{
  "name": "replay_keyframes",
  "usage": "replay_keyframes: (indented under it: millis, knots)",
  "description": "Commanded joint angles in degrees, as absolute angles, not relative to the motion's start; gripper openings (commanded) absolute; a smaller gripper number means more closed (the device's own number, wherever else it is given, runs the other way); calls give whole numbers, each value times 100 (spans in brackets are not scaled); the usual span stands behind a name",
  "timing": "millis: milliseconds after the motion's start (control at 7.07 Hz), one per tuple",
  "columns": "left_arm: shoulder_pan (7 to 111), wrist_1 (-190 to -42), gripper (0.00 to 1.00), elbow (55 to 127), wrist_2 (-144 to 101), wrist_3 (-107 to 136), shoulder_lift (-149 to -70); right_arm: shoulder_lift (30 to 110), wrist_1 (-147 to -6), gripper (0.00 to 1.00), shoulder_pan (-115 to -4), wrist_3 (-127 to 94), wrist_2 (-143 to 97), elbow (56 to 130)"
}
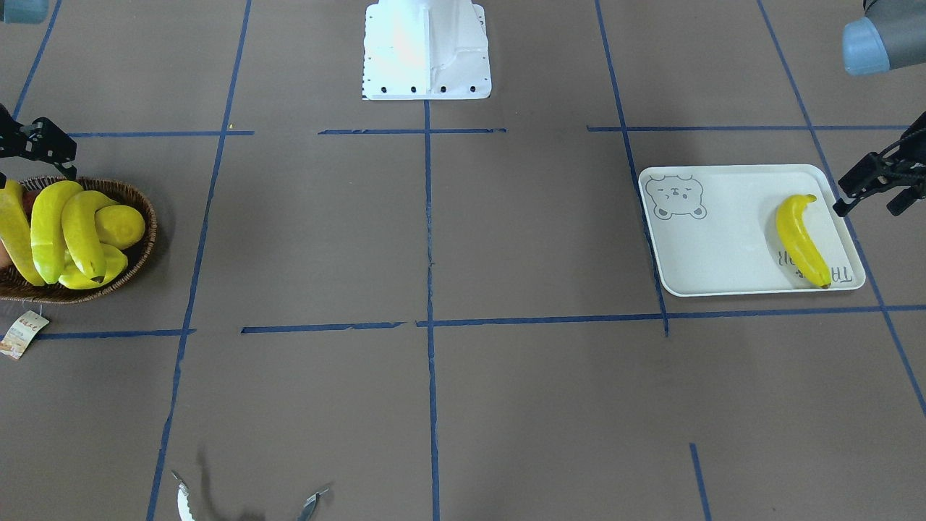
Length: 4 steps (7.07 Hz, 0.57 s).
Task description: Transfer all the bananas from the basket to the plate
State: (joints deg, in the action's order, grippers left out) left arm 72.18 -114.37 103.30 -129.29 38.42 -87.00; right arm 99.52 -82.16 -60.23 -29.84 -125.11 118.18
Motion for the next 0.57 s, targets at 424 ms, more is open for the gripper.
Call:
replay_keyframes:
  millis: [424]
  knots:
    - [7207,-11435,100,10345,-12929,3850,-8701,10521,-6794,87,-6029,-2909,-12980,11268]
